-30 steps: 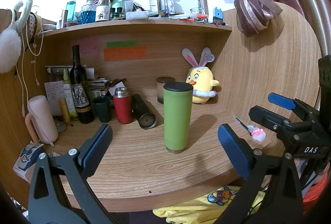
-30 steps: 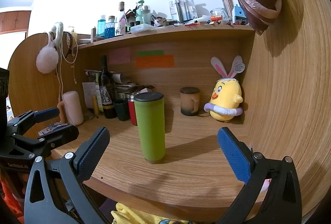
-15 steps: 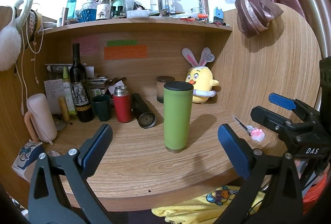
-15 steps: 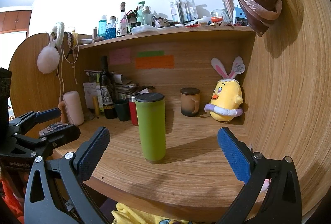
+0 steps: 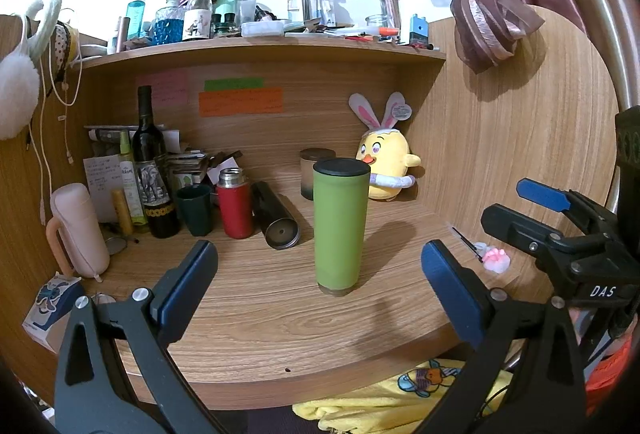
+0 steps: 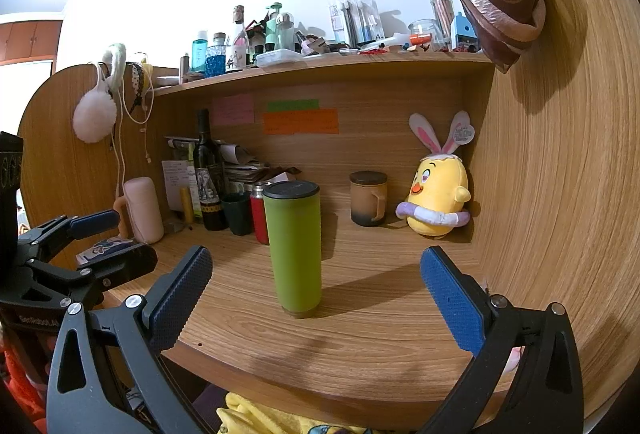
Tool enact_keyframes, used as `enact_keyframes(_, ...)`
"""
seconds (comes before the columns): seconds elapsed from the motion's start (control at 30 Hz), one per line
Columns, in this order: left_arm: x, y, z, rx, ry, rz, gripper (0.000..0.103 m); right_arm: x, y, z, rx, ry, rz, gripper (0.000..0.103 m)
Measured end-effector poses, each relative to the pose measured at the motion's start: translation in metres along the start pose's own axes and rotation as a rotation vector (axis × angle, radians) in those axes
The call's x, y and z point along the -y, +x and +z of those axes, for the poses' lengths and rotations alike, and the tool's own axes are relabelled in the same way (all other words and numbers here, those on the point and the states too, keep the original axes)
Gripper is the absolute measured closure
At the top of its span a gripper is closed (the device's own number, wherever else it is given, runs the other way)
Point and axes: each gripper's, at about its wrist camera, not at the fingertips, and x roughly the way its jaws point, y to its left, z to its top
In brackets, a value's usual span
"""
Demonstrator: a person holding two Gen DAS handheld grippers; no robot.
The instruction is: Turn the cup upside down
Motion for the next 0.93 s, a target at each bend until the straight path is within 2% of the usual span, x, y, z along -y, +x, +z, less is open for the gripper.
enact_keyframes(0.93,0.0007,0.0031,-0.0018,-0.024,-0.019,-0.038,0.000,-0.0017,0.0003,-0.0009,0.001,0.001,-0.002,0.000)
